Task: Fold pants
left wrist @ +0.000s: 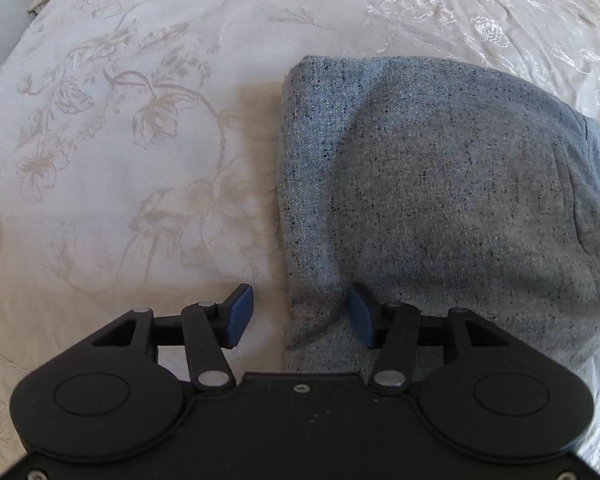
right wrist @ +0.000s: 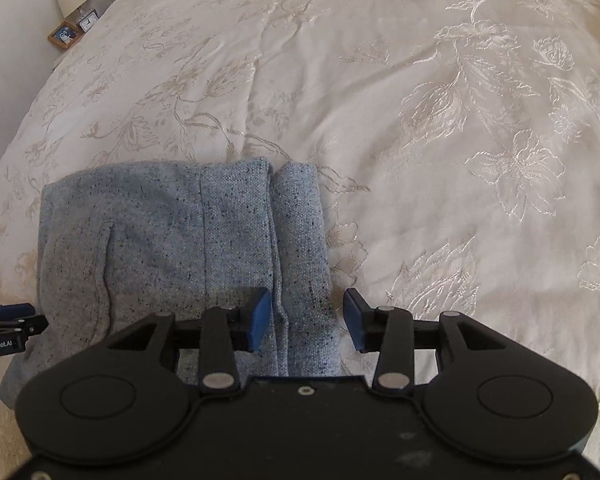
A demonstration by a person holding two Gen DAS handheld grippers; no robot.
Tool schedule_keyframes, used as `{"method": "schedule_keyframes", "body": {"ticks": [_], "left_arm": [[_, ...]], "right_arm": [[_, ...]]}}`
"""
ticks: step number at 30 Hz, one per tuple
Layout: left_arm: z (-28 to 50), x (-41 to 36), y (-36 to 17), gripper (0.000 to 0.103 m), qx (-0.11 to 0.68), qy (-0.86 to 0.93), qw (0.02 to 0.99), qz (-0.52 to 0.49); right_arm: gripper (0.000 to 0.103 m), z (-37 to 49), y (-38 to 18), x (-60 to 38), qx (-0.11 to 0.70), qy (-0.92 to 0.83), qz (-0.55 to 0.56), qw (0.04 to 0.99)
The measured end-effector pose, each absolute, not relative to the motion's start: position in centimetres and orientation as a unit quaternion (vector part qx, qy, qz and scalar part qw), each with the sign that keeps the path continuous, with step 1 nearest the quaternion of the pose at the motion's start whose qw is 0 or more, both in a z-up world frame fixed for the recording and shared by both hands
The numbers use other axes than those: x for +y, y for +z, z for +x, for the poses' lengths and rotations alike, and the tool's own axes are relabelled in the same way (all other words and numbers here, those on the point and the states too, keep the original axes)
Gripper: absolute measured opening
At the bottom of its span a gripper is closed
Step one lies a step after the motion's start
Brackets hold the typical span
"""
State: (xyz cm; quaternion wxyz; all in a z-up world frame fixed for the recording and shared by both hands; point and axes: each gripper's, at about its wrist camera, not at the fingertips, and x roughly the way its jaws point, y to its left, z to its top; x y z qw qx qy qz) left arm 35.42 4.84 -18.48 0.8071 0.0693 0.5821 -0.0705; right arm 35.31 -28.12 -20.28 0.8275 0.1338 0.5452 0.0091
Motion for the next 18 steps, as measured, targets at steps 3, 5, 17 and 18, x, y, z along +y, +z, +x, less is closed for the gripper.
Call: {"method": "schedule_keyframes", "body": {"ticks": [3,5,17,18], "left_arm": [[36.3,5.8,-18.7,0.059,0.601,-0.061,0.796,0.025],[36.8,6.5,-18.6,0.039,0.614,-0.067,0.786,-0.022],[34.1,5.9,-11.3,0.010,0.541,-0.062,0.839,-0.009],[34.0,6.2,-10.5,0.002,0.531,-0.058,0.846,-0.012]], "right_arm": [[0.043,35.7,-20.5,-28.6,0.558,0.004,0.156,0.815],[0.037,35.9,-20.3,-28.4,0.559,0.003,0.158,0.814],[0.008,34.0,-13.8,-25.4,0.513,0.000,0.124,0.849],[0.008,33.9,-13.3,-25.1,0.512,0.003,0.119,0.851]]}}
